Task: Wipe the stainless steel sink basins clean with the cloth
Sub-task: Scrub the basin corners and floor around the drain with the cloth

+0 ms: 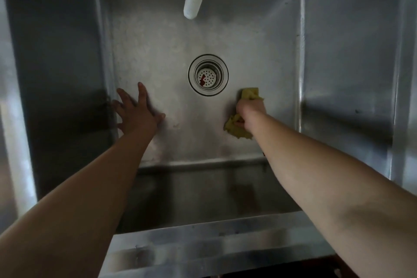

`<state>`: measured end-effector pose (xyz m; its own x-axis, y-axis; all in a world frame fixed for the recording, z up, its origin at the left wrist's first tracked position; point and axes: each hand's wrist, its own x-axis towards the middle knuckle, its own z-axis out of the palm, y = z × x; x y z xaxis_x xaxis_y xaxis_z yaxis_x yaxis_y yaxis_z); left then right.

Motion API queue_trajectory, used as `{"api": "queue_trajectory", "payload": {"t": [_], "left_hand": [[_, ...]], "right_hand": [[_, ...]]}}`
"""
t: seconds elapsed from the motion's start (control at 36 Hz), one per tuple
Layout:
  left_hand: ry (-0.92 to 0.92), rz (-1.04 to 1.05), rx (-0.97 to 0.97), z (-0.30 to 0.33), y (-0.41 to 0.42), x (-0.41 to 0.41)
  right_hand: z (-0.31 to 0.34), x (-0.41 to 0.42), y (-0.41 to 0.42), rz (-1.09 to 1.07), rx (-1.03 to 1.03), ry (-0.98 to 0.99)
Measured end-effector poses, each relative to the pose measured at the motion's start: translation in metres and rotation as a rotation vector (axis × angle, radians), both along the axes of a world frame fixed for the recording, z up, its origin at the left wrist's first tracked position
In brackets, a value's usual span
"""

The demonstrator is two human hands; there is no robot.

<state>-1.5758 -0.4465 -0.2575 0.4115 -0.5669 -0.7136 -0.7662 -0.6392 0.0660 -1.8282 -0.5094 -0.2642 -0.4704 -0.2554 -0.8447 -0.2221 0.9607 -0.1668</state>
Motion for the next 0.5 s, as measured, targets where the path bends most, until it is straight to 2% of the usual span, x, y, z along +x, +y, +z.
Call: {"api": "queue_trajectory", "payload": {"t": [0.17, 0.31, 0.42, 0.5], "left_hand": [[-0.002, -0.002, -0.006, -0.004, 0.002, 0.0], [-0.002, -0.002, 0.0, -0.005, 0.001, 0.001], [-0.003, -0.006, 0.014, -0.003, 0.001, 0.0], [0.009, 0.002, 0.011, -0.001, 0.001, -0.001]], "right_hand": [[-0.004, 0.039, -0.035, 0.015, -0.111, -0.167], [0.014, 0.052, -0.064, 0.086, -0.248, -0.479], [0.035, 0.032, -0.066, 0.286, -0.309, -0.429], [0.051, 0.004, -0.052, 0.359, -0.275, -0.361]]}}
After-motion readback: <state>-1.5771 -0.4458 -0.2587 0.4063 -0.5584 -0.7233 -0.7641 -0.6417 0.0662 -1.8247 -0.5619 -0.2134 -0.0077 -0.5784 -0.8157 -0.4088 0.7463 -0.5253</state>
